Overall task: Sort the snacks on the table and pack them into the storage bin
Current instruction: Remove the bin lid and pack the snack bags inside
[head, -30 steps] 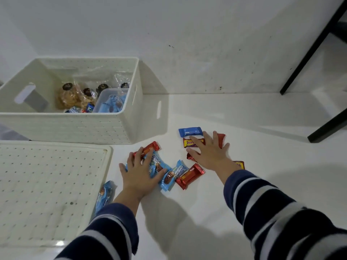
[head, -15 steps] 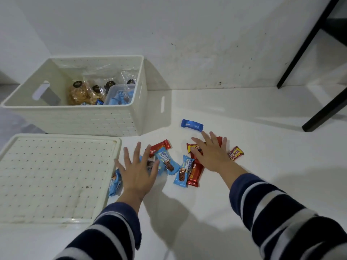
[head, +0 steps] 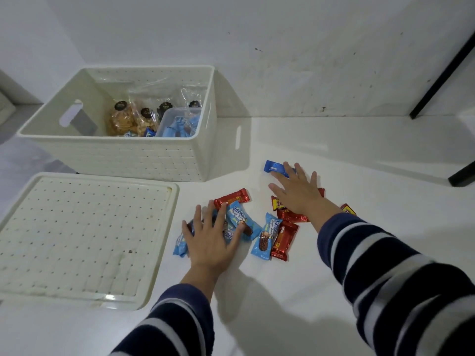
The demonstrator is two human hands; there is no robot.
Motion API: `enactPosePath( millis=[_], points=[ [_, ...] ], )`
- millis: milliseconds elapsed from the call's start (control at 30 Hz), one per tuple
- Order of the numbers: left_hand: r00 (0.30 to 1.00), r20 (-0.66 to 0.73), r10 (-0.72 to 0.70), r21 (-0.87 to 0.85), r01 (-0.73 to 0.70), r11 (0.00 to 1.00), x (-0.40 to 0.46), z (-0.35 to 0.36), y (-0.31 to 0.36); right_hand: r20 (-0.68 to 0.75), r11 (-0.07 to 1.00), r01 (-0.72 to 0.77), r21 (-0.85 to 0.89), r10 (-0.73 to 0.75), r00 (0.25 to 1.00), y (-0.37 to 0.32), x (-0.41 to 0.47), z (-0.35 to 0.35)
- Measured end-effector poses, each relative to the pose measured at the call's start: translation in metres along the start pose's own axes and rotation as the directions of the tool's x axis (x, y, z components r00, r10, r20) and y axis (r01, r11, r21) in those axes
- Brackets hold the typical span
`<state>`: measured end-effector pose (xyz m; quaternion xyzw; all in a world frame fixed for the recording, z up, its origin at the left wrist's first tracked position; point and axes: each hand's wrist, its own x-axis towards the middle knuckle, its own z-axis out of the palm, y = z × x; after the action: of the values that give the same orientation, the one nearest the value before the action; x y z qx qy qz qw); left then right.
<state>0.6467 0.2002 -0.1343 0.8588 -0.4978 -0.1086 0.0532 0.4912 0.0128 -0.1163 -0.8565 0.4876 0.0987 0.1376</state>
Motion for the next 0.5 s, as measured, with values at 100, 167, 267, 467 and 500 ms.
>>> enactPosePath(
  millis=[100, 167, 267, 467, 500],
  points=[
    [0.997, 0.045, 0.06, 0.017, -0.061, 0.998, 0.006, 0.001, 0.01, 0.012, 1.0, 0.014, -0.004, -0.013, 1.0, 0.005, -0.007, 0.005],
    [0.992, 0.047, 0.12, -0.006, -0.12, 0.993, 0.007, 0.001, 0.013, -0.008, 0.999, 0.023, -0.03, -0.023, 1.0, 0.009, -0.02, 0.011],
    [0.977, -0.033, 0.212, -0.116, -0.215, 0.97, 0.009, -0.004, 0.013, -0.06, 1.0, 0.022, 0.002, -0.022, 0.998, 0.018, -0.042, 0.014],
    [0.982, 0.001, 0.191, -0.052, -0.191, 0.98, 0.017, -0.009, -0.008, -0.12, 0.991, -0.129, 0.045, 0.133, 0.984, 0.05, -0.078, 0.021],
    [0.982, 0.027, 0.189, -0.051, -0.188, 0.981, 0.017, -0.008, -0.009, -0.106, 0.988, -0.144, 0.048, 0.149, 0.983, 0.055, -0.081, 0.024]
  ],
)
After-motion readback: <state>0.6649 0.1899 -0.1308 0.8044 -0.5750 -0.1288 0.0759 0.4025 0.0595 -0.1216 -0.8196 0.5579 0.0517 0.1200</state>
